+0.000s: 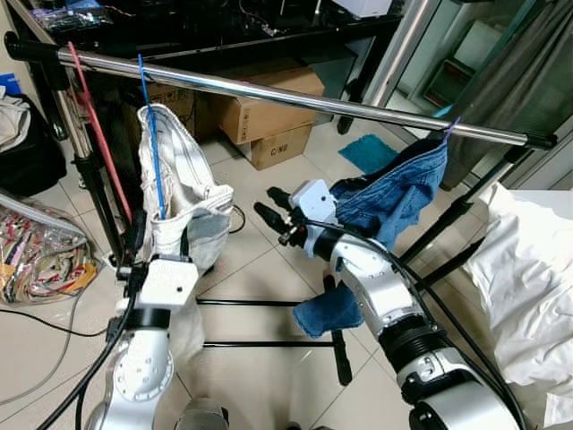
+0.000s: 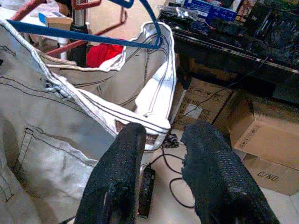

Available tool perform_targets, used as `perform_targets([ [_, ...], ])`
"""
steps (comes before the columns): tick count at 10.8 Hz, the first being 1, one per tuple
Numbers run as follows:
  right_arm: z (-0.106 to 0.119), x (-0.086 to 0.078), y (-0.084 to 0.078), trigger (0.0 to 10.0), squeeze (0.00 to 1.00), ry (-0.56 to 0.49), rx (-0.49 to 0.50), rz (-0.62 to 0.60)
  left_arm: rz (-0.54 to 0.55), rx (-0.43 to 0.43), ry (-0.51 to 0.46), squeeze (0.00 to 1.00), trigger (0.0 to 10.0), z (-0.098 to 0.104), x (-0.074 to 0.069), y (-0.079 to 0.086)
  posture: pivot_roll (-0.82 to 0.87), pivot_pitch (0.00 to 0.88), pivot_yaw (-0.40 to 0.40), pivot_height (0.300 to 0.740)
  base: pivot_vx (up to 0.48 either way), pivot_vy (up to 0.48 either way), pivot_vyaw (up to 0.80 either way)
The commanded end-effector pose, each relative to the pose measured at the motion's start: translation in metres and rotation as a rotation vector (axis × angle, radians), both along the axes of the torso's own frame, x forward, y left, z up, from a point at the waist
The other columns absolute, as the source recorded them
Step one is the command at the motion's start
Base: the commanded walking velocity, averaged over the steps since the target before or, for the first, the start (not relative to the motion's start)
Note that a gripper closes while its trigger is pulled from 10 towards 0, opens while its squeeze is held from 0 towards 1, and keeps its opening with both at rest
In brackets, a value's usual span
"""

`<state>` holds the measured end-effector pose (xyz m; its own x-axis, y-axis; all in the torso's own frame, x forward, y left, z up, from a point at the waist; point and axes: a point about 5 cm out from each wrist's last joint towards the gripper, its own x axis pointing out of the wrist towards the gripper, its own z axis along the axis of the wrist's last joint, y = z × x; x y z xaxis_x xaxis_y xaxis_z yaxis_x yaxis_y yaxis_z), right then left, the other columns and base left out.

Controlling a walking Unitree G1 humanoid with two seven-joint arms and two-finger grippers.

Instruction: Hang hanger

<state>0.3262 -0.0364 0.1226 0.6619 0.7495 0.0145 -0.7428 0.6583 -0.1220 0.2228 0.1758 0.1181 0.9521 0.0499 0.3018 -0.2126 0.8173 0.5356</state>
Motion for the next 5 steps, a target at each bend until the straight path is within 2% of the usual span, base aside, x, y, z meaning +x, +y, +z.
perform_targets([
  [1,-0.0032,0.0001,-0.0066,10.0,0.00,0.012,-0.010,-0.024,-0.037,0.002,-0.034,0.00,10.0,0.0073,0.0014,-0.0072,0.39,0.055,-0.180,0.740,0.000,0.000,0.00],
  [2,-0.0032,0.0004,-0.0070,10.0,0.00,0.012,-0.011,-0.026,-0.047,-0.001,-0.034,0.00,0.0,0.0073,0.0019,-0.0088,0.38,0.054,-0.181,0.740,0.000,0.000,0.00],
  [5,-0.0022,0.0006,-0.0058,10.0,0.00,0.007,-0.013,-0.024,-0.066,-0.007,-0.041,0.00,0.0,0.0073,0.0041,-0.0113,0.38,0.051,-0.186,0.740,0.000,0.000,0.00],
])
